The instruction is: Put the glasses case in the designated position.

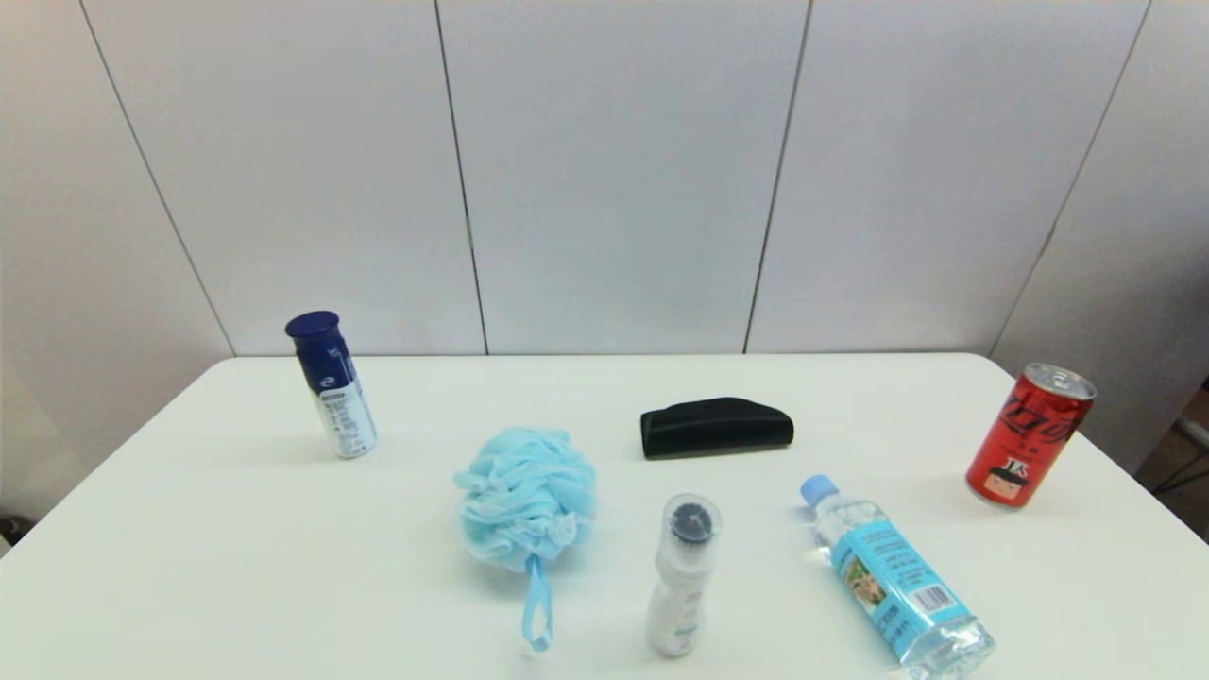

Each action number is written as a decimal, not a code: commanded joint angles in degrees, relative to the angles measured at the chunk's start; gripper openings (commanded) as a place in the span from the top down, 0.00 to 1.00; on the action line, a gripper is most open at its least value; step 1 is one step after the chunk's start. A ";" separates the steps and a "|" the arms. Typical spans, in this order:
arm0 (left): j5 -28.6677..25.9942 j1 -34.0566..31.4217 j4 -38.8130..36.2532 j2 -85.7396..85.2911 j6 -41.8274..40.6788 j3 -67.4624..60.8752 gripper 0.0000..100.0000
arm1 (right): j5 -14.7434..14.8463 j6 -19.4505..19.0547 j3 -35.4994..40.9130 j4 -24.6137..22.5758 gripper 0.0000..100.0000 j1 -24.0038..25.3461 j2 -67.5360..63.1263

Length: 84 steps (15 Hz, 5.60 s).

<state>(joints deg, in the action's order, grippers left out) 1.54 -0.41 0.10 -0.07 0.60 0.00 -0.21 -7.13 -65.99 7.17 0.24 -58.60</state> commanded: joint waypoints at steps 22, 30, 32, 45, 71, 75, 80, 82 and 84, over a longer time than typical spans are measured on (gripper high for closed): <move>0.05 -0.02 -0.01 0.07 0.02 0.00 0.00 | -8.14 -51.67 -45.90 49.79 0.00 18.48 -51.61; 0.05 -0.02 -0.01 0.07 0.02 0.00 0.00 | -6.30 -51.58 -45.90 39.68 0.00 20.41 -60.76; 0.05 -0.02 -0.01 0.07 0.02 0.00 0.00 | -5.95 -51.58 -45.81 38.54 0.00 20.32 -62.25; 0.05 -0.02 -0.01 0.07 0.02 0.00 0.00 | -3.84 -52.46 -45.90 38.36 0.00 20.32 -69.10; 0.05 -0.02 -0.01 0.07 0.02 0.00 0.00 | -1.90 -47.71 -45.90 31.15 0.00 21.82 -76.14; 0.05 -0.02 -0.01 0.07 0.02 0.00 0.00 | -1.90 -47.36 -45.90 31.15 1.00 21.82 -76.14; 0.05 -0.02 -0.01 0.07 0.02 0.00 0.00 | -1.90 -47.36 -45.81 31.33 1.00 21.55 -75.96; 0.05 -0.02 -0.01 0.07 0.02 0.00 0.00 | -1.90 -47.27 -45.81 31.42 1.00 21.38 -74.99; 0.05 -0.02 -0.01 0.07 0.02 0.00 0.00 | -1.90 -47.27 -45.81 31.42 1.00 21.03 -73.24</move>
<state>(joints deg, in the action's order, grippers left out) 1.56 -0.41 0.10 -0.07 0.60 0.00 -2.08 -54.08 -111.74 38.52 21.63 -133.95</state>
